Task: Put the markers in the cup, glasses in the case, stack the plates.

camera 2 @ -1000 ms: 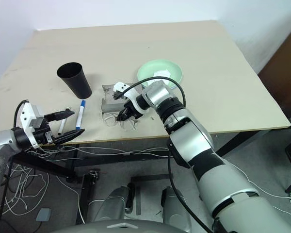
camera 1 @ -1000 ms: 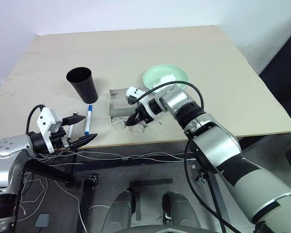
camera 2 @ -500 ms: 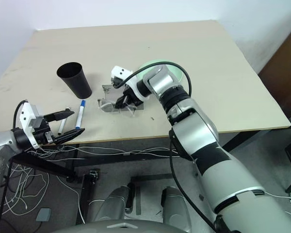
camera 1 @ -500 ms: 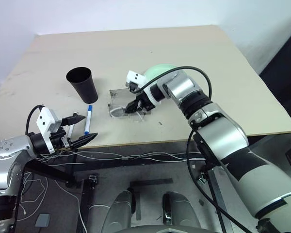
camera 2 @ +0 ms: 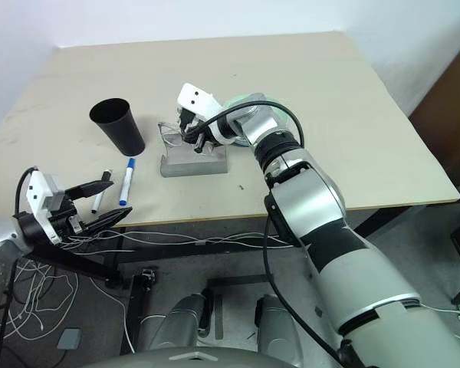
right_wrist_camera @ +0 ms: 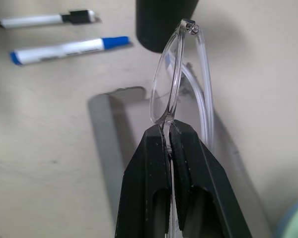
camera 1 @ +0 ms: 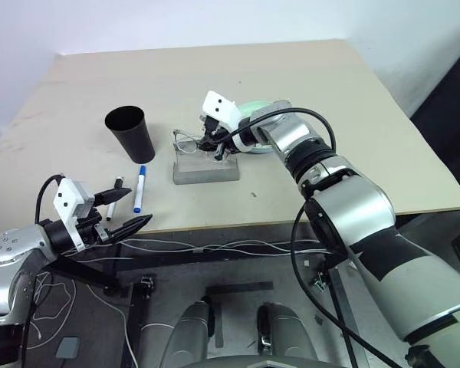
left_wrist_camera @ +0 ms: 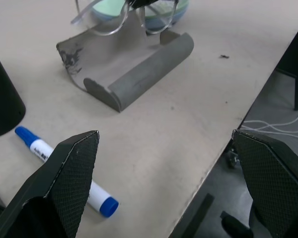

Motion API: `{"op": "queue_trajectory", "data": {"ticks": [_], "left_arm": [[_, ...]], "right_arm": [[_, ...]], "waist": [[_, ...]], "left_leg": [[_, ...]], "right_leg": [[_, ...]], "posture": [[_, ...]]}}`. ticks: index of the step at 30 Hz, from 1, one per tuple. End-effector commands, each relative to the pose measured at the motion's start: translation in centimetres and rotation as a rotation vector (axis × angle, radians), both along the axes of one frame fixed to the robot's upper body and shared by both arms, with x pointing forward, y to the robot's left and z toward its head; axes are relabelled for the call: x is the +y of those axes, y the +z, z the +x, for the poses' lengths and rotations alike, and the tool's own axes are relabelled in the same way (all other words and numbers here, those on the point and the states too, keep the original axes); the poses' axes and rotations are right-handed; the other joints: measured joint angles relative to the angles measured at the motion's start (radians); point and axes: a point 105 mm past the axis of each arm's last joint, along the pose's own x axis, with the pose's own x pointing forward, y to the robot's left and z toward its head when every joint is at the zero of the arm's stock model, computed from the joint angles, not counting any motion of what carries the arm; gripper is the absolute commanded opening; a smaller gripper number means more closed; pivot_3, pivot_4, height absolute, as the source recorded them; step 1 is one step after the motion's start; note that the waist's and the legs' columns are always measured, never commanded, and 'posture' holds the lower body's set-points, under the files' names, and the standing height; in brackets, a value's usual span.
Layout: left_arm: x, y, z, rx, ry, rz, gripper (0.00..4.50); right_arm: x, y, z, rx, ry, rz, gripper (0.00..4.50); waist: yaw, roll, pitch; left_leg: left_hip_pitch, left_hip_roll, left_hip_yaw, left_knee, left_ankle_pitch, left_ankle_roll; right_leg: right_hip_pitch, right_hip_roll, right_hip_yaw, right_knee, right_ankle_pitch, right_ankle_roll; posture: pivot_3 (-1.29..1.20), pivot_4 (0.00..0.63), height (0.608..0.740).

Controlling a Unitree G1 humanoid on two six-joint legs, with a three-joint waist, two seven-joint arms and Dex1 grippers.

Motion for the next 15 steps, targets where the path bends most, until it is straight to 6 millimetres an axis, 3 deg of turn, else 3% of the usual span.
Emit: {"op": "queue_trajectory", "data": {"ticks": [1,9,15], "left_arm": [[0.1,1.5,-0.3,-0.070,0.010,-0.006,4.50],[0.0,1.4,-0.4,-0.073,0.012,-0.012,4.50],[0.1,1.4,-0.2,-0.077,0.013,-0.012,4.50]], "right_arm": [[0.9,-0.2,-0.4,-0.044,0.046,-0.020,0.02],[0.4,-4.0,-1.2,-0.013,0.108,-0.133,0.02],[0.4,-5.3,-1.9,0.048,0.135,-0.156,0.02]], "waist": [[-0.006,0.000,0.000],[-0.015,0.000,0.000],[-0.016,0.000,0.000]], "left_leg": [[0.000,0.000,0.000,0.000,0.000,0.000],[0.001,0.000,0.000,0.000,0.000,0.000],[0.002,0.001,0.001,0.000,0.000,0.000]], "right_leg": [[0.000,0.000,0.000,0.000,0.000,0.000],[0.001,0.001,0.001,0.001,0.000,0.000],[0.002,0.002,0.002,0.001,0.000,0.000]], "posture": [[0.00,0.150,0.740],[0.00,0.150,0.740],[0.00,0.150,0.740]]}}
